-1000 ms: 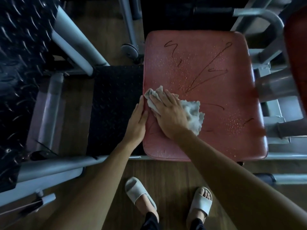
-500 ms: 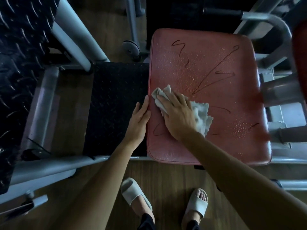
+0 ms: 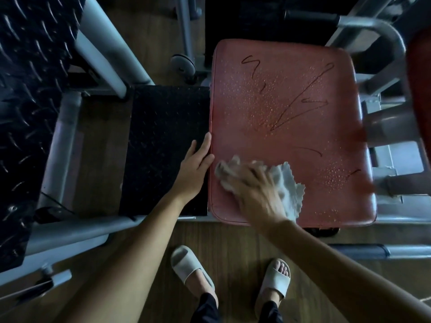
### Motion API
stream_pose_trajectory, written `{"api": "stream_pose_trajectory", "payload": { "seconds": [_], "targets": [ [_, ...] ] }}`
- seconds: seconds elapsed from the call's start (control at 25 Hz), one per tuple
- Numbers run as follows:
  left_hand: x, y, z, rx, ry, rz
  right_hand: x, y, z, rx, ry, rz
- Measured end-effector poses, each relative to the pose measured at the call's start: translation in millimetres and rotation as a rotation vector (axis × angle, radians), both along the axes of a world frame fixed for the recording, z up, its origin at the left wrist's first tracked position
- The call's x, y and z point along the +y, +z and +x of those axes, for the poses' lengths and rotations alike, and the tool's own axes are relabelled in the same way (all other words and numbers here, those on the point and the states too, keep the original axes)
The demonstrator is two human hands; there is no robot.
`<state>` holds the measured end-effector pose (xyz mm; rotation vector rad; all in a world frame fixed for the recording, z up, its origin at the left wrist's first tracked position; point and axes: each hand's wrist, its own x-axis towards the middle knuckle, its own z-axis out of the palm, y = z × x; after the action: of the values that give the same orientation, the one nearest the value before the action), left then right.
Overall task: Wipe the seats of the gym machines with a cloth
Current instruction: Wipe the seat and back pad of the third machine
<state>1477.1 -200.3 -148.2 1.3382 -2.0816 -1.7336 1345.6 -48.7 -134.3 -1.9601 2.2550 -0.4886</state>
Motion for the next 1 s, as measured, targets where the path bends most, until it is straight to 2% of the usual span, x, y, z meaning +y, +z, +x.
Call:
{"api": "stream_pose_trajectory", "payload": {
  "seconds": [0.08,0.16,0.32,0.4,0.52,0.64,0.72,0.8,0.88,1.0],
  "targets": [
    [2.0,0.4,-1.5,-0.014,-0.008,-0.022,32.0,0.4,7.6,0.057,0.199,0.01],
    [4.8,3.5,-3.2,-0.02,0.012,-0.019,28.9,1.6,-2.8,0.084,0.239,0.016],
    [4.0,10.4,-6.2,-0.023,0.017,-0.01,-23.2,5.2,9.7,0.032,-0.1,0.077],
    [4.9,14.4,-6.3,-0.014,0.019,-0.018,-16.5,4.8,21.2,0.027,-0.087,0.066],
    [6.1,17.2,-7.9,-0.014,0.045,-0.019,6.0,4.4,5.0,0.086,0.092,0.031],
    [4.9,13.8,-8.9,-0.011,0.066,0.025,-5.6,6.7,-11.1,0.057,-0.105,0.073],
    [7.2,11.3,-12.3,-0.096,0.017,-0.072,1.7,7.1,-9.1,0.016,-0.169,0.059],
    [17.8,10.9,-18.6,-0.232,-0.036,-0.305,24.2,9.8,-14.1,-0.02,-0.091,0.094],
    [36.9,11.0,-27.8,-0.292,-0.03,-0.472,47.8,15.3,-34.8,-0.003,-0.035,0.159],
    [71.0,6.3,-44.4,-0.294,-0.029,-0.599,65.4,19.6,-83.8,0.03,-0.181,0.208]
  ]
}}
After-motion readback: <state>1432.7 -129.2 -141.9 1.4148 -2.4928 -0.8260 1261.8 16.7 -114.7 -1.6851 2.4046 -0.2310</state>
